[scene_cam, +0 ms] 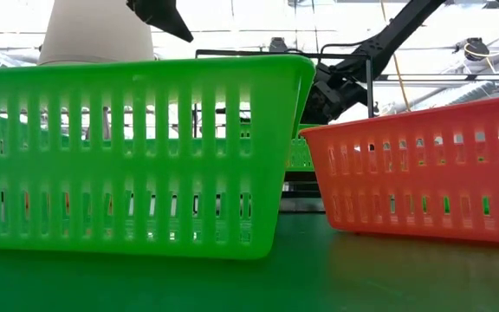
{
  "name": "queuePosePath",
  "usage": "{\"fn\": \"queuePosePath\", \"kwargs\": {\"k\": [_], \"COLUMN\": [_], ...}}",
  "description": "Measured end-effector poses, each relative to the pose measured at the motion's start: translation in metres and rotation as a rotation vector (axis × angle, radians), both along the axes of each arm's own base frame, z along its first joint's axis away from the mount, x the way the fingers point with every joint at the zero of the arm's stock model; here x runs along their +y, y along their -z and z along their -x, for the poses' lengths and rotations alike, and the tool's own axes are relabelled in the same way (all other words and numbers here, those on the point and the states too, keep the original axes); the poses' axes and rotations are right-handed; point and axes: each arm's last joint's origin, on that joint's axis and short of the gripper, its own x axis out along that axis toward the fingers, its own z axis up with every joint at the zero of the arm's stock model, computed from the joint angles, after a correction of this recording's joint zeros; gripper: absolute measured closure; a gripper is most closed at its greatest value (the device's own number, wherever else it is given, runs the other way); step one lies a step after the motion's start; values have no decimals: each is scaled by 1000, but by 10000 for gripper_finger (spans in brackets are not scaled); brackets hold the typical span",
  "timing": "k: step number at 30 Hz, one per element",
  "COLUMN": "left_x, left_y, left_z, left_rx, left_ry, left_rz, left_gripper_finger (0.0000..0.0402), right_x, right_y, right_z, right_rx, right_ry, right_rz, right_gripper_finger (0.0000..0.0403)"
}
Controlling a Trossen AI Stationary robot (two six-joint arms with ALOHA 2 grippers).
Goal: Stack baskets on shelf by color
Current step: Put the top black bin on the shelf
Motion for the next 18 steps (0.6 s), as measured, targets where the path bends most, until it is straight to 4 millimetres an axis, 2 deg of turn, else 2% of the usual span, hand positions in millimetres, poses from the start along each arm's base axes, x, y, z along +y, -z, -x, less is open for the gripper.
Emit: {"fn": "queuePosePath", "kwargs": {"k": [18], "left_x": [0], "left_y": [0], "left_z": [0], "left_rx": [2], "left_ry": [2], "left_rz": [0], "left_gripper_finger": [170], "right_x": [5], "right_y": [8], "right_z": [-2], "right_rx": [50], "right_ry": [-7], "right_rz": [26], "right_gripper_finger": [392]}}
